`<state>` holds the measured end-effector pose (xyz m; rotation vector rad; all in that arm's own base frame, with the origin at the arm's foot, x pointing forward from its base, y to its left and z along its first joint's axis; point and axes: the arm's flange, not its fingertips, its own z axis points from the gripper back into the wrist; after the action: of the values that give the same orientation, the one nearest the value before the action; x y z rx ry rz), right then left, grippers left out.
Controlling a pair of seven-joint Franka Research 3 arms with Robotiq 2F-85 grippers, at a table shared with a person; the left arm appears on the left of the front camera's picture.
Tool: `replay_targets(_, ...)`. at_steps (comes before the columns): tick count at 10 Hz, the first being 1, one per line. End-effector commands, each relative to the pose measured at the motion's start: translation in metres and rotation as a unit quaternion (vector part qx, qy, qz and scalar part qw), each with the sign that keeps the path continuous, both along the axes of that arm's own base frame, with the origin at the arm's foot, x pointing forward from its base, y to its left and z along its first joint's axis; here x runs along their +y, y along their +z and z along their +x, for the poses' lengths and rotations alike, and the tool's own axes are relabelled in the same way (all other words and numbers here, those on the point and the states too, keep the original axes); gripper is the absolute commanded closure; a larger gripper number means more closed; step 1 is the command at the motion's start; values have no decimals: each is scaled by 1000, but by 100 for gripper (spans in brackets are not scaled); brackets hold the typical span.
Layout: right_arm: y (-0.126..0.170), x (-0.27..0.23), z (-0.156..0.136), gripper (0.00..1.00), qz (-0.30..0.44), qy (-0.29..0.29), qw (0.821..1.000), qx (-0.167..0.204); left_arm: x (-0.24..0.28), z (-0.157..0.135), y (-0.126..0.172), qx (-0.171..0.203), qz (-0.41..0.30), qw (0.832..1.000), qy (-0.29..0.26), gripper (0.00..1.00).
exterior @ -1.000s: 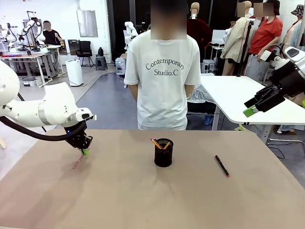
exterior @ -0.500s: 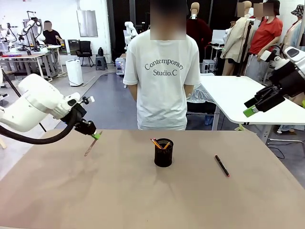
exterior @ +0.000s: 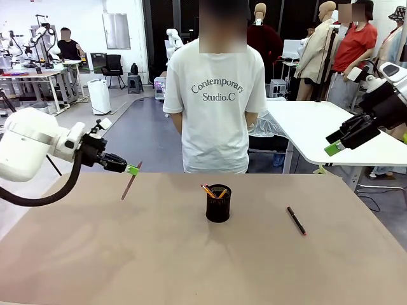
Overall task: Place the pens into the pen holder.
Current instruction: Pick up a writing instrument from the table and place it into the Pen holder.
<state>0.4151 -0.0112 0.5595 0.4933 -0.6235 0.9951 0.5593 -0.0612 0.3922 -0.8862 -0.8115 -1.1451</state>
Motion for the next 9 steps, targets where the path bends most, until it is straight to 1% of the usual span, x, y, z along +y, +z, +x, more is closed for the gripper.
replay_targets(1,2,1,0,0,8,-2,1000,-1,8,-10,-1,-59,-63,995,-48,100)
replay_targets(2,2,1,0,0,8,-2,1000,-1,11,-10,2,-106,-89,990,-41,100)
replay_targets(3,2,1,0,0,8,-2,1000,-1,16,-13,4,-144,-103,982,-69,100)
replay_targets(4,2,1,0,0,8,-2,1000,-1,12,-18,7,-171,-103,975,-100,100)
replay_targets(5,2,1,0,0,8,-2,1000,-1,13,-20,14,-187,-114,971,-97,100)
replay_targets(6,2,1,0,0,8,-2,1000,-1,10,-19,14,-186,-91,974,-93,100)
replay_targets(7,2,1,0,0,8,-2,1000,-1,13,-11,13,-166,-96,977,-88,100)
replay_targets(9,2,1,0,0,8,-2,1000,-1,13,-11,13,-166,-96,977,-88,100)
